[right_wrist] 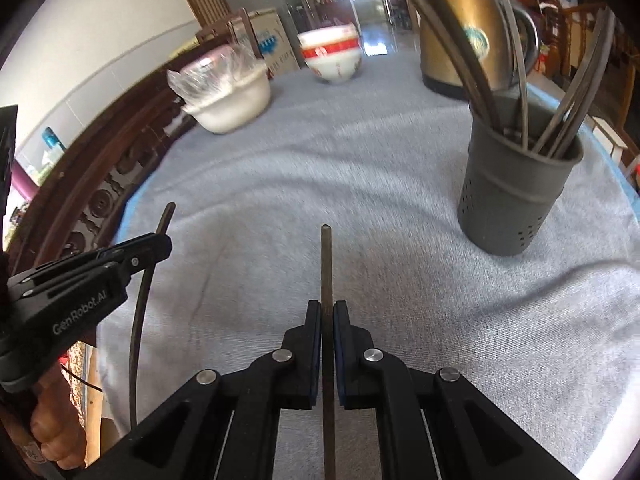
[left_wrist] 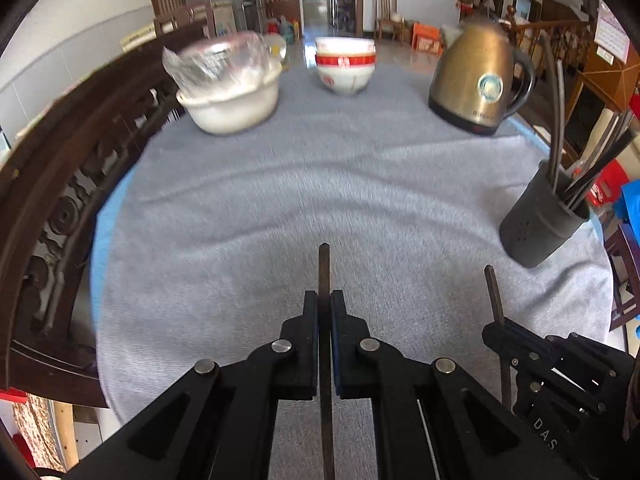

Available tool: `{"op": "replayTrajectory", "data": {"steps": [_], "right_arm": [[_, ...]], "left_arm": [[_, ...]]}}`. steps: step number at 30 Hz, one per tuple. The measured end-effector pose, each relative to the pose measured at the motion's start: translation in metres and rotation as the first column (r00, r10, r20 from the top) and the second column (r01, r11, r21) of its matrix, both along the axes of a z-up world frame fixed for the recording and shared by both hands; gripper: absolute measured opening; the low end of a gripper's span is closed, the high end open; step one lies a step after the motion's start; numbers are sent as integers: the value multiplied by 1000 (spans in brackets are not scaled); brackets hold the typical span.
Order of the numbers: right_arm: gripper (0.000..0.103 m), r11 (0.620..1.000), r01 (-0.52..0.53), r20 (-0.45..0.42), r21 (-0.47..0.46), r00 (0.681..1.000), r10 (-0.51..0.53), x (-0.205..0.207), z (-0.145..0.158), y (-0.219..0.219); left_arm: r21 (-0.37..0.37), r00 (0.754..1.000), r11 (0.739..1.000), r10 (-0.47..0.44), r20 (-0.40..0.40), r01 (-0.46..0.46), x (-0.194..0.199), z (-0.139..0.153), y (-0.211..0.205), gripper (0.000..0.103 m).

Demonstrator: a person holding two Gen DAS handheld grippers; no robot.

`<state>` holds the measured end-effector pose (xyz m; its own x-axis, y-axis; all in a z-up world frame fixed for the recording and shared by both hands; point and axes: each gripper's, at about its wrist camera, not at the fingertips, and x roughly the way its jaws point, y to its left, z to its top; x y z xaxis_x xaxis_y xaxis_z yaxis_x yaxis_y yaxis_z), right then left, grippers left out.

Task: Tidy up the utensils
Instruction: 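Carry both held chopsticks over the holder cup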

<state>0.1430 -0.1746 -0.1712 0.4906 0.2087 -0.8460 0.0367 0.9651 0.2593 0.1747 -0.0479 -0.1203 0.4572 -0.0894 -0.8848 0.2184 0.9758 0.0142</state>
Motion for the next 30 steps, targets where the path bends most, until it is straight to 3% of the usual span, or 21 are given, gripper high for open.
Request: {"op": "replayTrajectory", "data": {"steps": [10, 19, 30], "right_arm": [[6, 999, -8, 134, 43, 991, 2, -18, 41, -4], [6, 995, -17, 278, 97, 961, -11, -34, 87, -12], [6, 992, -4, 356, 128, 934, -43, -45, 111, -21]], "left_arm": [[-23, 993, 1000, 17, 116, -14, -13, 47, 9, 6], [-62, 980, 998, 29, 198, -17, -25, 86, 9, 6], [-105, 961, 994, 67, 269, -40, -30, 114, 5, 6]]}}
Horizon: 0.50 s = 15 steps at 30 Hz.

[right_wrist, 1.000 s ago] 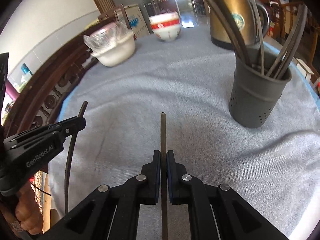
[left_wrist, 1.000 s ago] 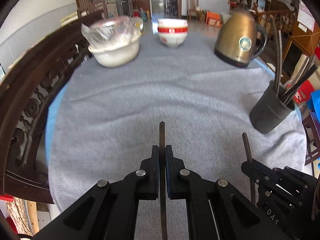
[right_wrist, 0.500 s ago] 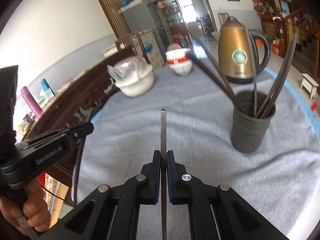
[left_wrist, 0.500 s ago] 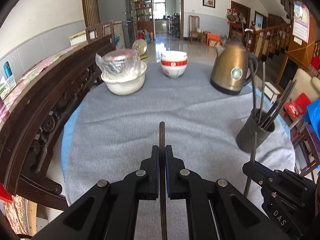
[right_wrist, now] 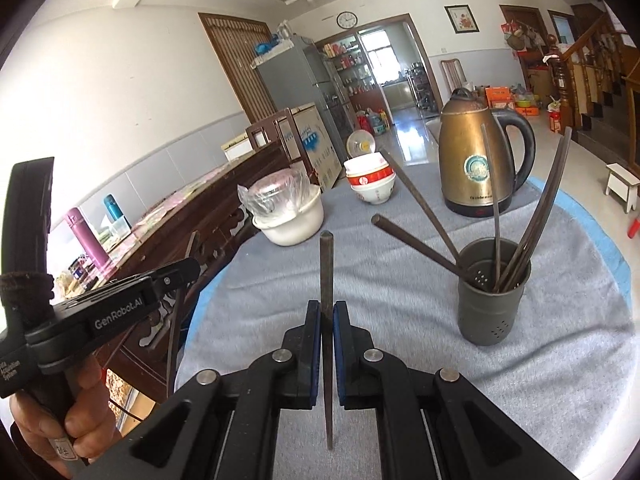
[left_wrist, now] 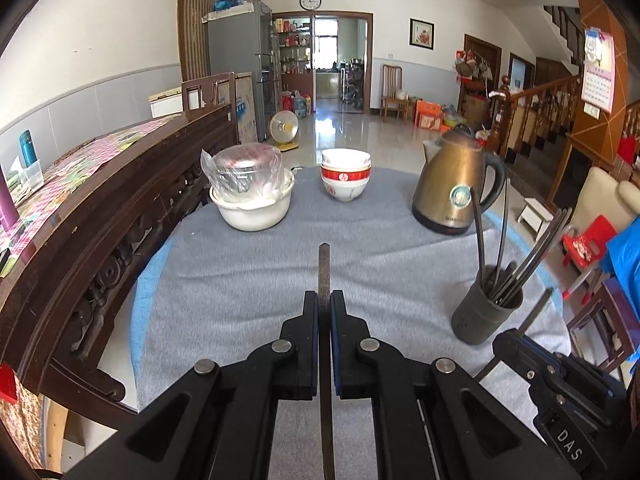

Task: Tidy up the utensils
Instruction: 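Carry both held chopsticks over the holder cup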

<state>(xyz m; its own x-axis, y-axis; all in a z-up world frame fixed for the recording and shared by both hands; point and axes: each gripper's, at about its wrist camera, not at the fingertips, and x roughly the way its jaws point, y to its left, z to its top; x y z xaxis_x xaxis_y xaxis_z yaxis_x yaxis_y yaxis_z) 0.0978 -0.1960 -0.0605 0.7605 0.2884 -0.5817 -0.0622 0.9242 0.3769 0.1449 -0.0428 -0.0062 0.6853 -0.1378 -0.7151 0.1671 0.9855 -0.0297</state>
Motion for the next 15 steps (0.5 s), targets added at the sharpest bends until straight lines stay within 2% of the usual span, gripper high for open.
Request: {"op": "replayTrajectory", "data": {"steps": [10, 15], "right_arm": [[6, 999, 32, 41, 16, 999, -33, -8, 16, -20], [6, 999, 52, 65, 8, 997, -52, -13, 25, -30]], "left_arm": [[-147, 1000, 989, -14, 25, 17, 6, 14, 5, 6], [-154, 999, 988, -7, 36, 12, 10, 14, 1, 6]]}}
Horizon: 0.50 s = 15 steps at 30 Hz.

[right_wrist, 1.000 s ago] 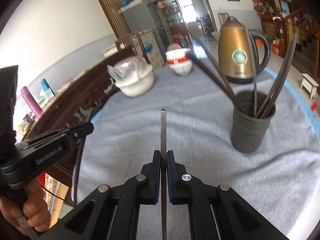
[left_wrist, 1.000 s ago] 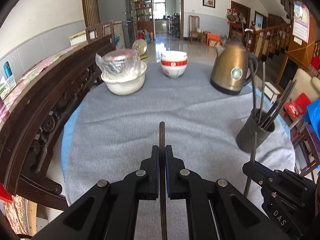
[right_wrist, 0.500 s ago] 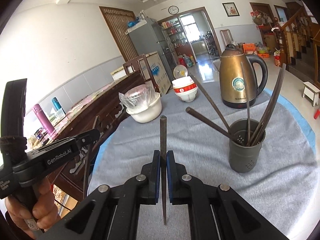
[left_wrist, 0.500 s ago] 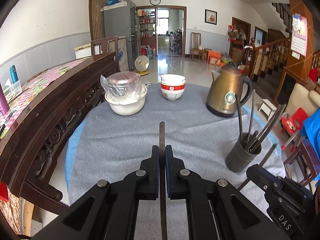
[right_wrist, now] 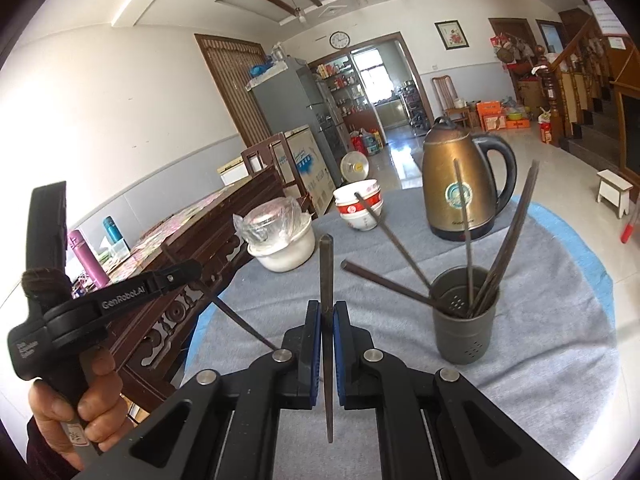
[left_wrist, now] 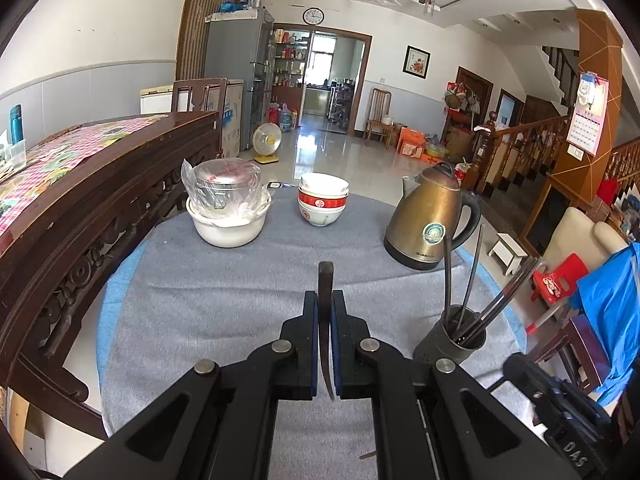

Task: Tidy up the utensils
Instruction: 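Carry both held chopsticks over the holder cup, then lower both held chopsticks tip-first into the dark grey holder cup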

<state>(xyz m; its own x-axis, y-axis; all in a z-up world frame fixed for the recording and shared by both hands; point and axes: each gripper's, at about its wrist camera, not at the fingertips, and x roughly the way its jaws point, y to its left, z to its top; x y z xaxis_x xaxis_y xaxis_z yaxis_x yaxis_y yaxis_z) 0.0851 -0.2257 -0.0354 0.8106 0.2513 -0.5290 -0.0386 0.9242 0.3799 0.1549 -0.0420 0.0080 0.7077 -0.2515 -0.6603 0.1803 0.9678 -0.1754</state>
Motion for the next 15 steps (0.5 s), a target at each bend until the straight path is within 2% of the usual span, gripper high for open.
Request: {"op": "replayTrajectory", "data": {"steps": [15], "right_arm": [[6, 997, 77, 42, -18, 996, -76, -11, 18, -35]], "left_arm": [[15, 998, 998, -55, 12, 55, -7, 10, -22, 6]]}}
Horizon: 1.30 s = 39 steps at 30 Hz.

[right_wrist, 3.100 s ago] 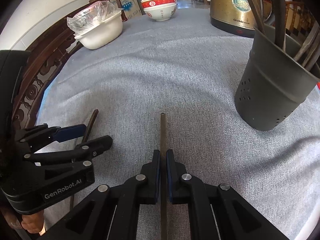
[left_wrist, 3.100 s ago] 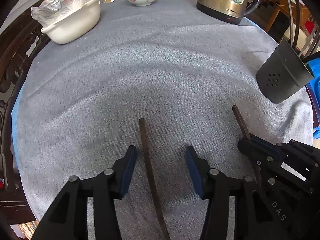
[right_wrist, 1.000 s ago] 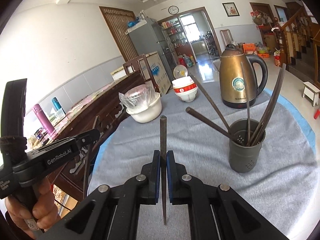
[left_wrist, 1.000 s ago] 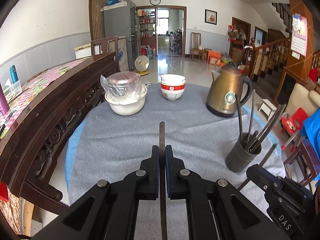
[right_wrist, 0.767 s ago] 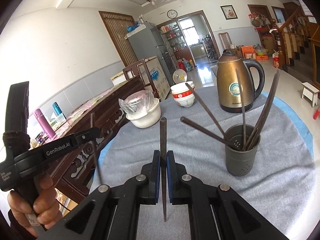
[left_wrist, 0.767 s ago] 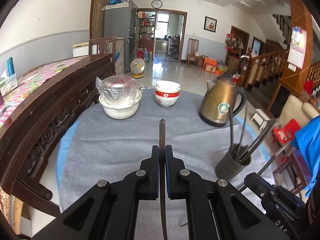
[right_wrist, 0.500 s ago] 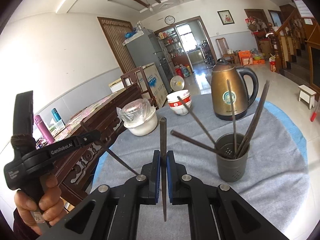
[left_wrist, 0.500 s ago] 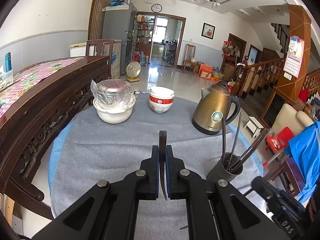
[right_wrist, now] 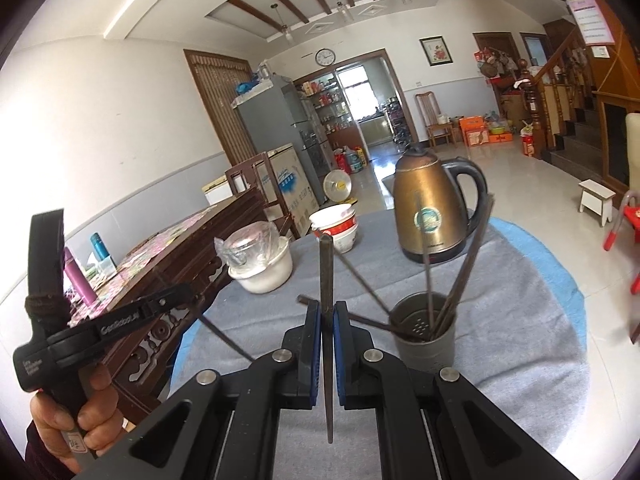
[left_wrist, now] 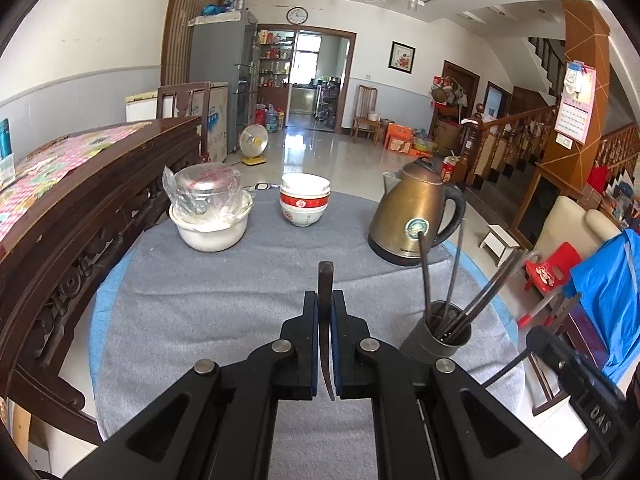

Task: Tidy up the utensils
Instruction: 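Lower both held chopsticks tip-first into the dark grey holder cup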

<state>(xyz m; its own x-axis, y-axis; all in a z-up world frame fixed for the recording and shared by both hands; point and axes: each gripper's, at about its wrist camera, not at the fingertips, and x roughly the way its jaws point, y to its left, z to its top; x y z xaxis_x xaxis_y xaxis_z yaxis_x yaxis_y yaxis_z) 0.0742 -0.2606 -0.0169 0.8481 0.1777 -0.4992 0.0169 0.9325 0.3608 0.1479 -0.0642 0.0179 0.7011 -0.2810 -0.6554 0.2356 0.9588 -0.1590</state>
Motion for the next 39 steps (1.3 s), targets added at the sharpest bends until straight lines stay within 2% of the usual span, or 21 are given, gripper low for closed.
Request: {"op": "replayTrajectory", "data": {"steps": [15, 31, 39], "right_arm": [[6, 995, 102, 72, 5, 992, -102, -22, 29, -38], [6, 992, 126, 55, 30, 990, -127, -38, 26, -62], [6, 988, 138, 71, 69, 987, -143, -53, 25, -87]], "left_arm": [[22, 989, 990, -139, 51, 138, -26, 33, -47, 6], [127, 985, 976, -173, -25, 175, -32, 11, -107, 6], [164, 984, 971, -174, -23, 176, -38, 13, -135, 6]]}}
